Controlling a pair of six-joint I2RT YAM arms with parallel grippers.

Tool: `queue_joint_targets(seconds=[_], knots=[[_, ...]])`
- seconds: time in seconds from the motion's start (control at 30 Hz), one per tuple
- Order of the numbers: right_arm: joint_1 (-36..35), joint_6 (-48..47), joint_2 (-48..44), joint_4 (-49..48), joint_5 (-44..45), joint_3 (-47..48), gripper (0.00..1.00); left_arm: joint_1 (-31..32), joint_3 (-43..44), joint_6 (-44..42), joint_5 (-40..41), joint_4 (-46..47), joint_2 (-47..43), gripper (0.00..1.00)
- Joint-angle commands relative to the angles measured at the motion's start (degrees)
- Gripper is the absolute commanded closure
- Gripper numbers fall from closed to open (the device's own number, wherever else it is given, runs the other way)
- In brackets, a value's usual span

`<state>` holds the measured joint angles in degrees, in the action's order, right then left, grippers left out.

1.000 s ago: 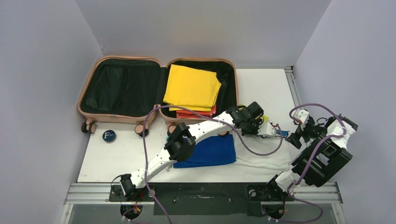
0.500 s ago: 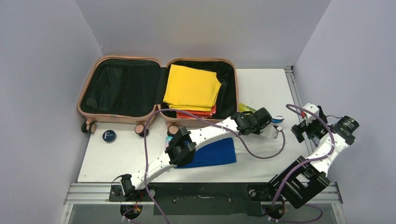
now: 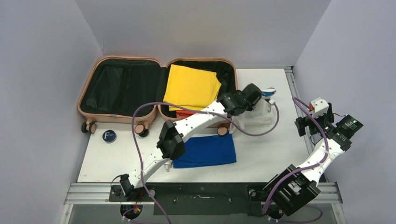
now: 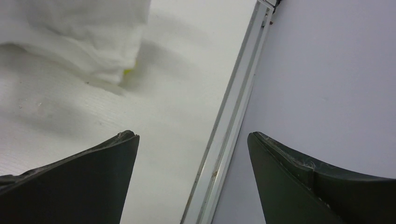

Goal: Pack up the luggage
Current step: Place the clothes in the luggage.

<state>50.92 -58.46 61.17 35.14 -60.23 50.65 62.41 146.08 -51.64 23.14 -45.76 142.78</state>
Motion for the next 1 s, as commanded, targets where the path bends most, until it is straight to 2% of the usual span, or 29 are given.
queue_joint_targets(seconds=[0.0, 0.13, 0.33, 0.5, 0.67, 0.83, 0.97], knots=[[0.44, 5.72, -2.5, -4.45, -1.32, 0.35, 0.1, -8.62, 5.02, 2.15, 0.55, 2.99, -7.27, 1.0], [0.45, 5.28, -3.43, -2.88, -1.45, 1.14, 0.1, -16.14, 4.82, 5.7, -0.78, 5.25, -6.44, 1.0], [0.41, 4.85, -3.95, -1.28, -2.14, 1.14, 0.1, -25.93, 4.89, 15.68, -4.83, 5.13, -4.15, 1.0], [0.35, 4.21, -4.26, 0.03, -2.48, 0.99, 0.1, -33.48, 4.79, 26.65, -8.09, 2.37, -4.46, 1.0], [0.25, 3.92, -4.77, 0.15, -3.02, 0.68, 0.1, -40.12, 0.58, 38.34, -10.25, -1.48, -6.35, 1.0], [-0.34, 5.3, -4.76, -0.31, -3.98, 1.19, 0.1, -42.39, -2.93, 45.88, -16.02, -4.65, -7.62, 1.0], [-0.81, 5.37, -5.62, -0.23, -3.49, 0.75, 0.1, -42.75, 0.2, 52.27, -20.71, -8.94, -6.59, 1.0]])
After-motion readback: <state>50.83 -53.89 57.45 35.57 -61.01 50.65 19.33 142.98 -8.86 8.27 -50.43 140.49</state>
